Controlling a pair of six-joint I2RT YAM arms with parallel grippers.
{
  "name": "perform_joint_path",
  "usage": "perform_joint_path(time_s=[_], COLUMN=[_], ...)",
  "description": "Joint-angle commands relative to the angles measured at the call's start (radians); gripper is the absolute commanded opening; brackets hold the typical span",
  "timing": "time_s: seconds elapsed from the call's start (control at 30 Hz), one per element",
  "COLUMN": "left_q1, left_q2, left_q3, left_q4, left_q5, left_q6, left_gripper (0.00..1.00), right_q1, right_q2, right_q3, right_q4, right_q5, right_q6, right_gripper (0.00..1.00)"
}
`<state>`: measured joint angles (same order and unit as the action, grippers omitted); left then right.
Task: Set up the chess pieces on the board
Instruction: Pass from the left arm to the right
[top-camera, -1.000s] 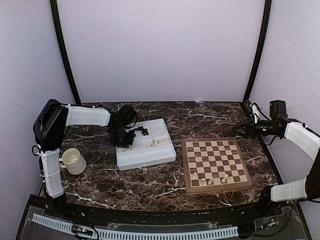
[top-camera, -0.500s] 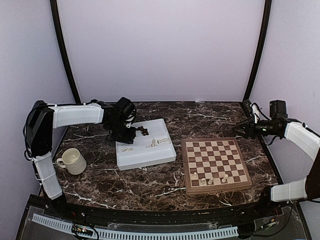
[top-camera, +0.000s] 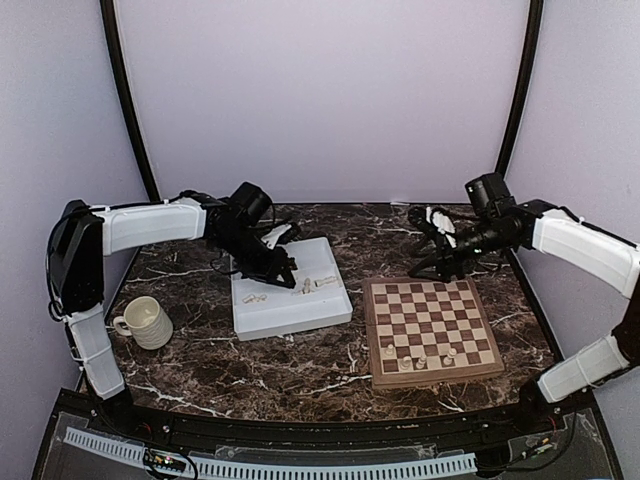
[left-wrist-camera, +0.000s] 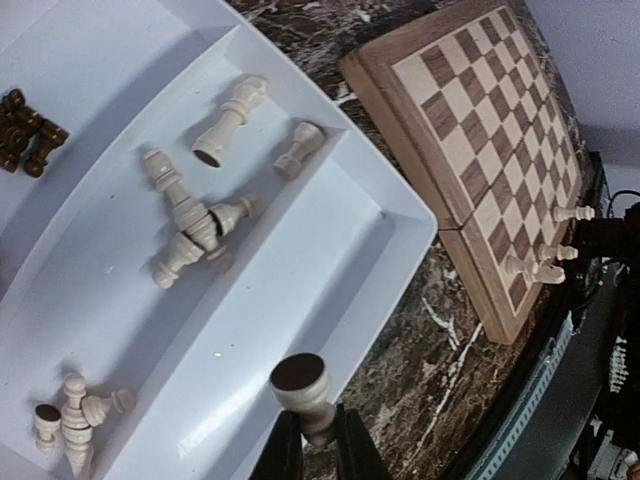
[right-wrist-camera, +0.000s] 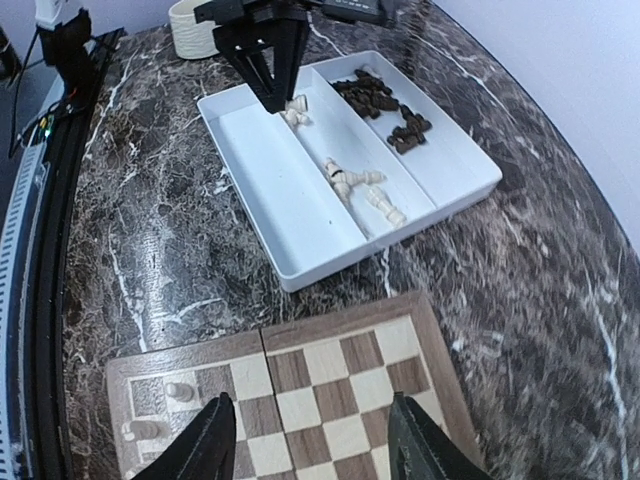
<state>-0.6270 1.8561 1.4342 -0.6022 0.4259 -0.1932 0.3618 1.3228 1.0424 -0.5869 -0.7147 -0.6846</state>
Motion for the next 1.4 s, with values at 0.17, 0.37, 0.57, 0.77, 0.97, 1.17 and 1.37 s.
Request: perform_joint_path(time_s=[0.17,0.37,0.57,0.77,0.97,1.17,1.37], left_q1=[-0.004,-0.011,-0.031,-0.049,-0.058,-0.059,-0.06], left_q2=[-0.068,-0.07,-0.079,-0.059,-0.045,-0.039,-0.048], left_q3=[0.032,0.012,0.0,0.026,0.043,0.05,0.06], left_q4=[-0.091,-0.111,-0.1,-0.128,-0.152,-0.151,-0.14], left_q5=[0.394,0.54,0.621,0.655,0.666,0.665,0.601], left_q6=[0.106,0.109,0.109,0.134,0.149,0.146,0.134], left_gripper=[0.09,0.09,0.09,0.09,0.09,0.09,0.17], right_q1=[0.348,0.504,0.576,0.623,0.66,0.675,0.674], right_q2=[0.233,0.339,0.412,0.448,0.448,0.429,0.42], right_q3=[0.26,0.356,0.444,0.478,0.467,0.455,0.432], right_q4=[0.004,0.032,0.018,0.01,-0.025,-0.04,-0.035], right_q5=[0.367,0.508,0.538,0.568,0.598,0.602,0.598], right_q6=[-0.243,-0.321,-0.331,-0.342,-0.389,-0.395,-0.335], right_gripper=[0.54,0.55,0.55,0.53,0.43,0.26,0.1])
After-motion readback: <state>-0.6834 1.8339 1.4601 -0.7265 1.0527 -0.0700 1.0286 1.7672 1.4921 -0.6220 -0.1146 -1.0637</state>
